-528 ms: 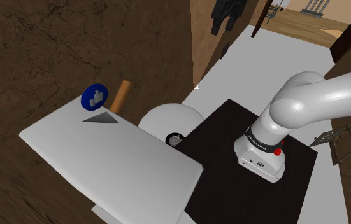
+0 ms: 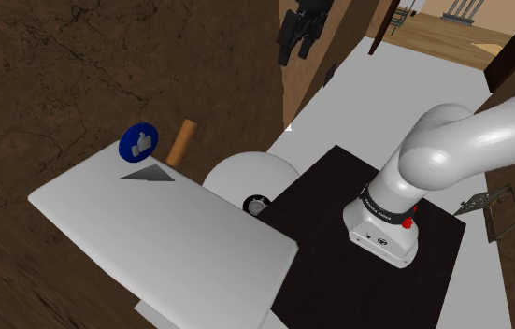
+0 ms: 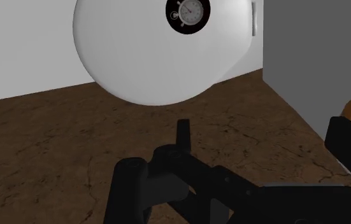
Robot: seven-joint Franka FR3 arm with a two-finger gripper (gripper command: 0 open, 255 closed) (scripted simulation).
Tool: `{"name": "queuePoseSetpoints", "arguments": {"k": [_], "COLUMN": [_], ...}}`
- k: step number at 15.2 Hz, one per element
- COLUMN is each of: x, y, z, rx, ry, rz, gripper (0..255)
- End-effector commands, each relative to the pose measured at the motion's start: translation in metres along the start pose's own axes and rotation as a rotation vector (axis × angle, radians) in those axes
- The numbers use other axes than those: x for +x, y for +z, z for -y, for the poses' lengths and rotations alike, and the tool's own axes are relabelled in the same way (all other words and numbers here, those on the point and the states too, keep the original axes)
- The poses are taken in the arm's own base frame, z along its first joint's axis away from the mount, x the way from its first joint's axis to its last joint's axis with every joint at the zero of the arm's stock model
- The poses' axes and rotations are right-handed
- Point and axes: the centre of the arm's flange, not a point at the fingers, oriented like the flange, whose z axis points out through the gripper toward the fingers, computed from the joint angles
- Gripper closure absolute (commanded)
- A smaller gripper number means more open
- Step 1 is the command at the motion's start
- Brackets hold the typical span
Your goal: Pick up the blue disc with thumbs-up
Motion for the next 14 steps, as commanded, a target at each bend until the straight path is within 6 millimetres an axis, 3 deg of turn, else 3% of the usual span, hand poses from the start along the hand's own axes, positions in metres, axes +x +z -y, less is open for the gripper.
{"name": "queuePoseSetpoints", "arguments": {"k": [1,14], "x": [0.012,0.083], "y": [0.015,0.097], "z": [0.017,0.129], "rx": [0.013,0.094], "ry": [-0.031,-0.229], "rz": [-0.017,-0.105], "gripper": [0,0]}}
